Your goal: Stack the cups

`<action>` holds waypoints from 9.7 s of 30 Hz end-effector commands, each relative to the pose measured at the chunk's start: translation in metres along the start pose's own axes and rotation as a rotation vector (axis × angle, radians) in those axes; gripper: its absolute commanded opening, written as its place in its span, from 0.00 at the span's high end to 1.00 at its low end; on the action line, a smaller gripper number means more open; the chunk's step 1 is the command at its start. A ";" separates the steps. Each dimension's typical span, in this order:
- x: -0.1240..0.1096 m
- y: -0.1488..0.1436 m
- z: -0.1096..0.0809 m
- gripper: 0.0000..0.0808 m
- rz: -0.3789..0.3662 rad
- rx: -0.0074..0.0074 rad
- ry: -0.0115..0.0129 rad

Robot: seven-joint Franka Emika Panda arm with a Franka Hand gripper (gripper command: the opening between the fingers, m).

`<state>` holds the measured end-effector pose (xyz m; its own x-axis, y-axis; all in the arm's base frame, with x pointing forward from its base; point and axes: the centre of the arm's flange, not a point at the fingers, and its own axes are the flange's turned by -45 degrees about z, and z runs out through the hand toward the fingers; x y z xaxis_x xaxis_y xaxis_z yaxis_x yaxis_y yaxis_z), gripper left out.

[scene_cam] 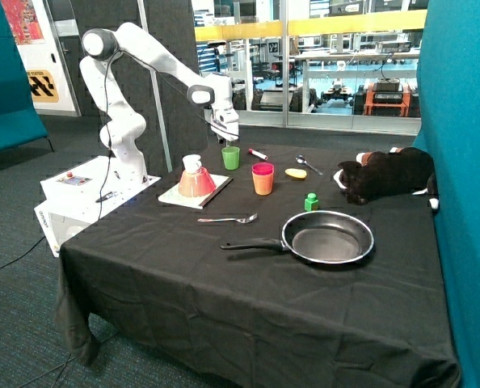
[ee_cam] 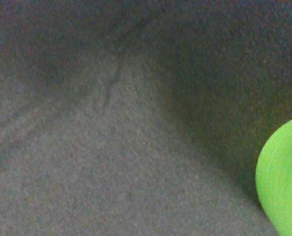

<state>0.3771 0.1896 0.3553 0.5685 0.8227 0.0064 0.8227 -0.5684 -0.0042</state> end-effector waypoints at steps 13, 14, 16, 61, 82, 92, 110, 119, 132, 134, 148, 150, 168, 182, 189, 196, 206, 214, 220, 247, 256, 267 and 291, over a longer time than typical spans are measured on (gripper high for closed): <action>0.007 -0.002 0.014 0.39 0.010 -0.0042 -0.0063; 0.008 -0.002 0.014 0.39 0.011 -0.0042 -0.0063; 0.008 -0.002 0.015 0.40 0.012 -0.0042 -0.0063; 0.009 0.004 0.024 1.00 0.067 -0.0044 -0.0062; 0.018 0.018 -0.008 1.00 0.076 -0.0044 -0.0062; 0.023 0.030 -0.032 1.00 0.088 -0.0045 -0.0062; 0.033 0.055 -0.075 1.00 0.124 -0.0046 -0.0061; 0.041 0.074 -0.095 1.00 0.151 -0.0047 -0.0060; 0.048 0.102 -0.119 1.00 0.201 -0.0048 -0.0059; 0.048 0.107 -0.121 1.00 0.211 -0.0049 -0.0059; 0.046 0.154 -0.125 1.00 0.309 -0.0052 -0.0057; 0.045 0.162 -0.124 1.00 0.325 -0.0052 -0.0056; 0.047 0.193 -0.124 1.00 0.381 -0.0054 -0.0055; 0.033 0.232 -0.116 1.00 0.476 -0.0056 -0.0052; 0.030 0.247 -0.113 1.00 0.508 -0.0057 -0.0052; 0.027 0.260 -0.113 1.00 0.523 -0.0058 -0.0051; 0.019 0.269 -0.107 1.00 0.551 -0.0058 -0.0050; 0.013 0.277 -0.103 1.00 0.569 -0.0059 -0.0050; 0.009 0.283 -0.101 1.00 0.574 -0.0059 -0.0050; 0.002 0.297 -0.080 1.00 0.591 -0.0060 -0.0049; 0.014 0.294 -0.073 1.00 0.572 -0.0059 -0.0050; 0.019 0.290 -0.066 1.00 0.603 -0.0060 -0.0049; 0.000 0.276 -0.047 1.00 0.576 -0.0059 -0.0050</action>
<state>0.6145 0.0338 0.4073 0.9258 0.3779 -0.0030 0.3779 -0.9259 -0.0005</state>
